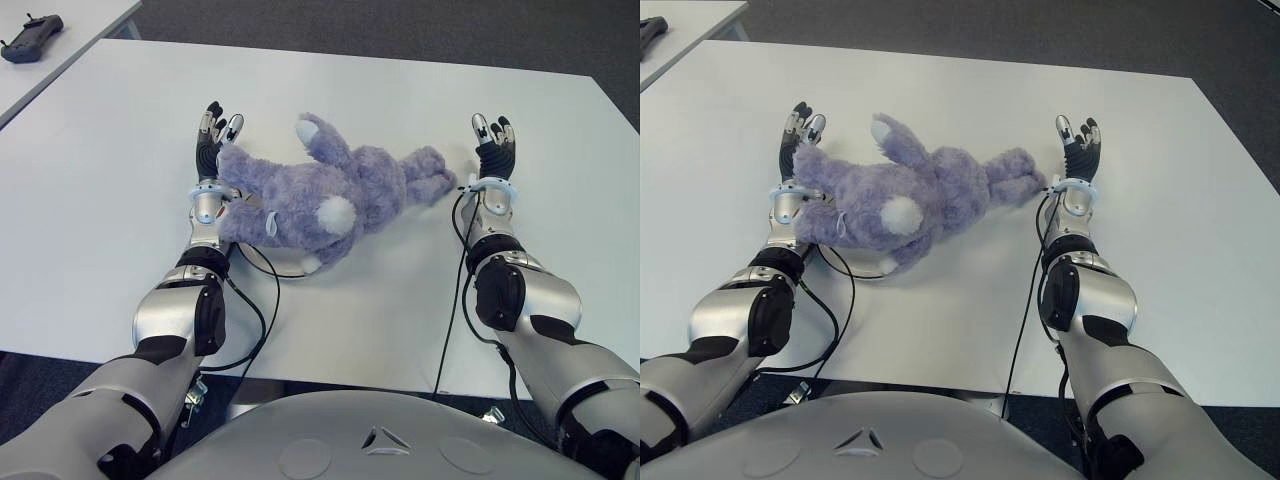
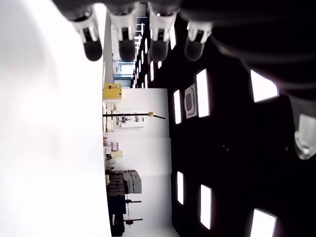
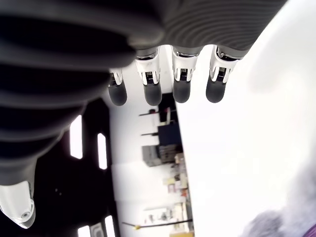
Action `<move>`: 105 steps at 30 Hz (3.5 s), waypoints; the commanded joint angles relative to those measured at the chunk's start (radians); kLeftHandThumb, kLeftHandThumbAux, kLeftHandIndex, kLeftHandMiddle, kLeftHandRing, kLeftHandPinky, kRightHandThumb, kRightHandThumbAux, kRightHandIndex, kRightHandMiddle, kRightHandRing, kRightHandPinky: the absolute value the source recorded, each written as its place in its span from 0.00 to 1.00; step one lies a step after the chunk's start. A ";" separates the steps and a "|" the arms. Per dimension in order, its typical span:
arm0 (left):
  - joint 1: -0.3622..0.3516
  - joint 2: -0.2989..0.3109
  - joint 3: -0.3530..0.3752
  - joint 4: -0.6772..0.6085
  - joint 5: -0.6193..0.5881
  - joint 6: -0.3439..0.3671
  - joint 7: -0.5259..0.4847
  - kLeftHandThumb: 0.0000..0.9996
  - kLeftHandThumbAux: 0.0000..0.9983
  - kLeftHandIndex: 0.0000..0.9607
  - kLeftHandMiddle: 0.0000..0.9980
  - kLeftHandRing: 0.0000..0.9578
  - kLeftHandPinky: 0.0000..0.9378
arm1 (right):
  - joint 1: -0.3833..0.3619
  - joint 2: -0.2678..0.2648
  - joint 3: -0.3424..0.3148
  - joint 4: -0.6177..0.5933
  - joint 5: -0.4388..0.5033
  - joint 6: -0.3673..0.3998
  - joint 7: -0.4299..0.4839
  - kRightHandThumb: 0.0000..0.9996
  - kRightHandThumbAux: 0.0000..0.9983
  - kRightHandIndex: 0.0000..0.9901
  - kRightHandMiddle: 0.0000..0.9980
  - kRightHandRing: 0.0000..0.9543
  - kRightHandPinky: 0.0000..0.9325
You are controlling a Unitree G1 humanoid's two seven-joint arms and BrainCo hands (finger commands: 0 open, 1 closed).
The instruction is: Put the doll into the plate.
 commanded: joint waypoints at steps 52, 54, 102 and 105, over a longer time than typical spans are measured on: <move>0.296 -0.033 0.010 0.132 -0.016 -0.001 -0.031 0.00 0.45 0.00 0.01 0.00 0.00 | 0.206 0.339 -0.085 0.006 0.093 -0.220 0.271 0.00 0.78 0.13 0.13 0.10 0.09; 0.296 -0.033 0.009 0.132 -0.015 -0.001 -0.030 0.00 0.45 0.00 0.01 0.00 0.00 | 0.209 0.341 -0.084 0.005 0.092 -0.224 0.270 0.00 0.78 0.13 0.13 0.10 0.10; 0.302 -0.048 0.011 0.129 -0.021 -0.033 -0.024 0.00 0.43 0.00 0.01 0.00 0.00 | 0.349 0.351 0.218 0.024 -0.223 -0.253 -0.028 0.00 0.69 0.17 0.14 0.11 0.07; 0.303 -0.050 0.012 0.130 -0.021 -0.037 -0.025 0.00 0.43 0.00 0.01 0.00 0.00 | 0.348 0.348 0.227 0.024 -0.233 -0.250 -0.043 0.00 0.67 0.17 0.15 0.11 0.05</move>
